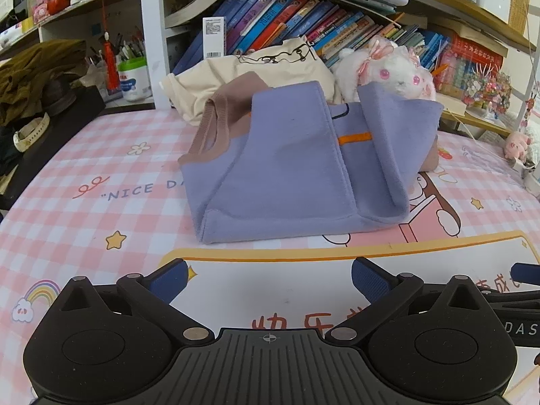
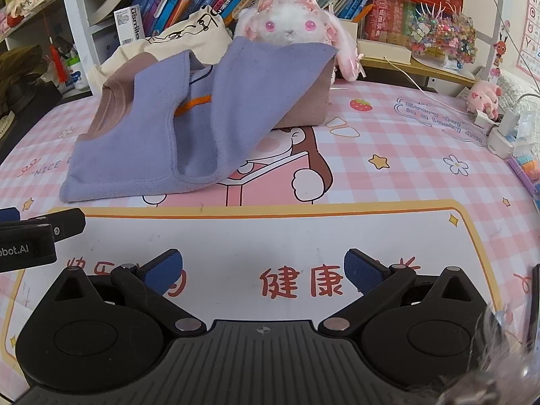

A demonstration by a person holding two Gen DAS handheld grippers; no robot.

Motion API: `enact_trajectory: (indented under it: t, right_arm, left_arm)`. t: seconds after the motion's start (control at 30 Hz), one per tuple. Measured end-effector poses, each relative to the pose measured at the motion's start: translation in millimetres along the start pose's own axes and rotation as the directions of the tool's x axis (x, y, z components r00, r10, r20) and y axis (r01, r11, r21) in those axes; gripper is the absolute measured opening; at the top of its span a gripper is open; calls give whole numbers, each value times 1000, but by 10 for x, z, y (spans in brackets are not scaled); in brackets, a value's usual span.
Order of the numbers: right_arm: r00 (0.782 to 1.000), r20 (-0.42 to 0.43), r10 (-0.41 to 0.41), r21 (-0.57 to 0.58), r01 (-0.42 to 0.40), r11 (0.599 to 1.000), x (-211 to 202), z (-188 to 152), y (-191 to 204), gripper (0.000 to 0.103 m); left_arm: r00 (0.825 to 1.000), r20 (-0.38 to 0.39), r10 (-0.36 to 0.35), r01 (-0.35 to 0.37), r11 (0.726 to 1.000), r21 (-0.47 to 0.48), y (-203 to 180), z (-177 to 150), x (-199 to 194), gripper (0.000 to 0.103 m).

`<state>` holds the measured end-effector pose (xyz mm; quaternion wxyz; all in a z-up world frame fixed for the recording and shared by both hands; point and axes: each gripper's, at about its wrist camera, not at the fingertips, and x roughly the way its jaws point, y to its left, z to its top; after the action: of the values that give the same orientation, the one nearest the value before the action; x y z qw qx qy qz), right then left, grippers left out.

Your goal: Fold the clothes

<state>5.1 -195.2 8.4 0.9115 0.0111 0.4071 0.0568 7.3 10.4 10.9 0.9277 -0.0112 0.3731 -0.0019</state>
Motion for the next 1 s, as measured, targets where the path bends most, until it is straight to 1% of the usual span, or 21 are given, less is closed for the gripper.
enact_trajectory:
  t: [0.17,0.6,1.0]
  right_arm:
    - [1000,0,-1,0,1,1000,-2,-4,-1,103]
    - [1000,3,-8,-13,8,1000,-19,-15,32,103]
    - [1000,6,5,-19,-4,1000,-25,-8,62,103]
  left_arm:
    - [1000,-7,-20,20,1000,-12,24,6,-10,103]
    - [1000,-1,-22,22,999,-30,58,28,-20,103]
    - [1000,-10,-5,5,999,-39,81,26,-12,103]
